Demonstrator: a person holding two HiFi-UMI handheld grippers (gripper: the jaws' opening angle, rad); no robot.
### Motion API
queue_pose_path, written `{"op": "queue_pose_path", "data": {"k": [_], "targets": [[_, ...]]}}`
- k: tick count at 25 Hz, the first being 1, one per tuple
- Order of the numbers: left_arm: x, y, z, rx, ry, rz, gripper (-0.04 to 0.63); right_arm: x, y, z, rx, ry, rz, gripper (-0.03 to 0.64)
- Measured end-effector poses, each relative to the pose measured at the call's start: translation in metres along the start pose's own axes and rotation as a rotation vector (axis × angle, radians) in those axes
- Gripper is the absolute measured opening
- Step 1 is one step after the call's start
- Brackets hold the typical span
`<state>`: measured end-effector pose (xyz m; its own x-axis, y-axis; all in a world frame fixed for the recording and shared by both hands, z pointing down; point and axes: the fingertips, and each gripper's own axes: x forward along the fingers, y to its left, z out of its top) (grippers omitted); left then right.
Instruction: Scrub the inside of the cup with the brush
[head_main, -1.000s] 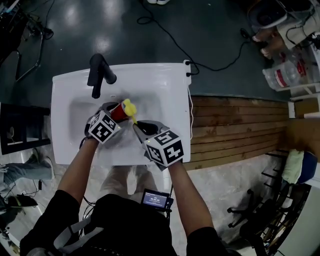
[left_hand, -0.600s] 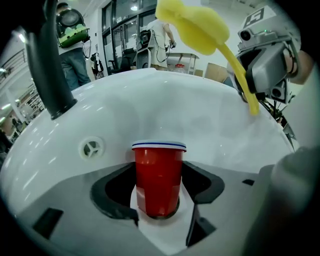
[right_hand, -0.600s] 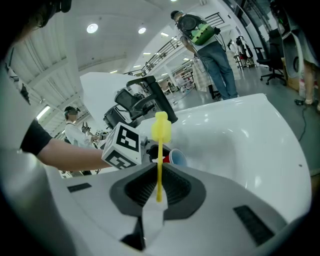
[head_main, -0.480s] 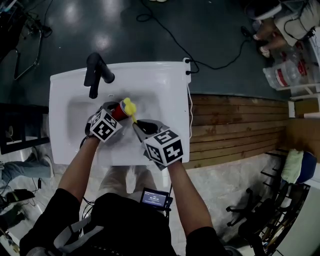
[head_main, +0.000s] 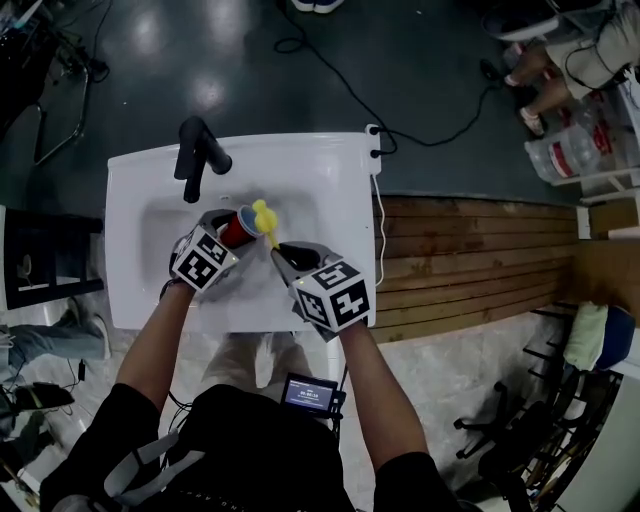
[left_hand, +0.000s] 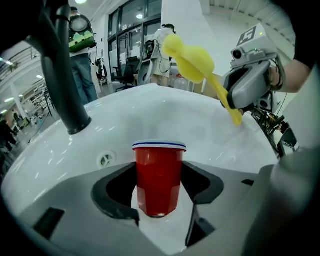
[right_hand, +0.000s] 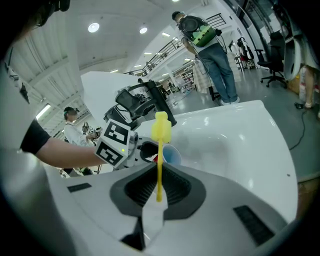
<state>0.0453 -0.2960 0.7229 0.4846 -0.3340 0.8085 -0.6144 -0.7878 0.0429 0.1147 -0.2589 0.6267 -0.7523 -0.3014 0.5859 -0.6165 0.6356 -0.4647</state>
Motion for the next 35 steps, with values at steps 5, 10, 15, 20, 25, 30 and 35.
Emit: {"op": "queue_pose_path", "data": {"k": [5, 10, 15, 20, 25, 30, 35], "targets": [[-0.033, -0.006, 0.021, -0.005, -0.073, -0.007, 0.284, -0.013, 0.006, 0.013, -0.023, -0.002, -0.003, 0.038], [-0.073, -0.015, 0.045, -0.010, -0.190, -0.034, 0.284, -0.029, 0.016, 0.029, -0.075, -0.007, -0.001, 0.037], [-0.119, -0.036, 0.067, -0.004, -0.316, -0.064, 0.284, -0.048, 0.029, 0.031, -0.147, -0.001, 0.012, 0.037], [-0.148, -0.050, 0.070, 0.016, -0.357, -0.062, 0.284, -0.062, 0.042, 0.029, -0.234, 0.018, 0.038, 0.037], [-0.172, -0.063, 0.065, 0.050, -0.354, -0.058, 0.284, -0.067, 0.059, 0.029, -0.354, 0.063, 0.054, 0.037], [-0.192, -0.068, 0.055, 0.099, -0.335, -0.066, 0.282, -0.062, 0.079, 0.030, -0.547, 0.149, 0.046, 0.038], [-0.209, -0.061, 0.046, 0.133, -0.318, -0.073, 0.282, -0.051, 0.095, 0.036, -0.731, 0.246, 0.041, 0.037]]}}
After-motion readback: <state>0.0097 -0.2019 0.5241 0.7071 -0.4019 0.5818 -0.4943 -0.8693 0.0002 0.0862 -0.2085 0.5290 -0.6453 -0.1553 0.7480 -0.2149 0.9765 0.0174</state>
